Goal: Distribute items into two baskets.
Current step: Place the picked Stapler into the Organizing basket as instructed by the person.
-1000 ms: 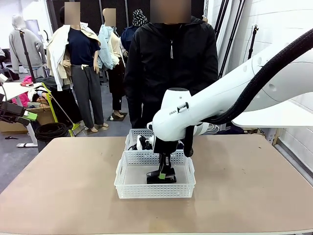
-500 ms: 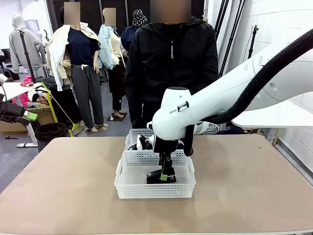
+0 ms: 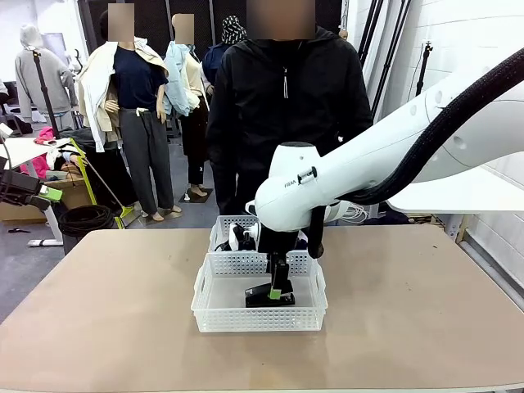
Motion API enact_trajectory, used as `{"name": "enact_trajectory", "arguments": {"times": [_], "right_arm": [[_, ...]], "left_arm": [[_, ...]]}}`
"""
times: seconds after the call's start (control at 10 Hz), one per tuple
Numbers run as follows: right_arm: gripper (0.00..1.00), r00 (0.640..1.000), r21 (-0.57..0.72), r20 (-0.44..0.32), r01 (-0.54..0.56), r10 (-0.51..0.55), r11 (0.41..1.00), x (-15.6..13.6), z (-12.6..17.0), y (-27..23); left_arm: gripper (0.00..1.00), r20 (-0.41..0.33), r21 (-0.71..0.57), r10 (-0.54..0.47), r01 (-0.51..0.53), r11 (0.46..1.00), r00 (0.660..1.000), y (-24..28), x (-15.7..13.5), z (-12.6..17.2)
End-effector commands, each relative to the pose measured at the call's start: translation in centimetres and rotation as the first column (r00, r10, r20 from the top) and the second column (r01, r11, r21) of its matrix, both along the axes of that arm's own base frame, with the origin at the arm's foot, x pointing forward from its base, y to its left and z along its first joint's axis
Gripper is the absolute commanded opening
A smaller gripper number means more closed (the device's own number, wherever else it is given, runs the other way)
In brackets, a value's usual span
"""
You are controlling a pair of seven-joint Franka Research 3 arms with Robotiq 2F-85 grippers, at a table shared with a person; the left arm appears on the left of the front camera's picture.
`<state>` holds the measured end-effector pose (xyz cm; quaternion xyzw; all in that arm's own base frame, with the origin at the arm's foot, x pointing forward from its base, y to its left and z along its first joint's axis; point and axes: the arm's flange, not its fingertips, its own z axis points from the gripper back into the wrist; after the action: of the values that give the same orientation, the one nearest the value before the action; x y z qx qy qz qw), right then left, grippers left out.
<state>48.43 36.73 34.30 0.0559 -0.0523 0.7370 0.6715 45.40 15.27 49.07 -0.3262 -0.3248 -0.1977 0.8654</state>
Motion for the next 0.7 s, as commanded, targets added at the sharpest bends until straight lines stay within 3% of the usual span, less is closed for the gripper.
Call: {"name": "enact_trajectory", "arguments": {"times": [0.0,0.6], "right_arm": [[1.00,1.000,0.008,0.001,0.008,-0.008,1.000,-0.11,-0.14,-0.02],[1.00,1.000,0.008,0.001,0.008,-0.008,1.000,-0.11,-0.14,-0.02]], "left_arm": [[1.00,-0.006,0.000,-0.003,0.003,1.000,1.000,0.10,-0.21,0.13],[1.00,-0.006,0.000,-0.003,0.003,1.000,1.000,0.10,-0.21,0.13]]}}
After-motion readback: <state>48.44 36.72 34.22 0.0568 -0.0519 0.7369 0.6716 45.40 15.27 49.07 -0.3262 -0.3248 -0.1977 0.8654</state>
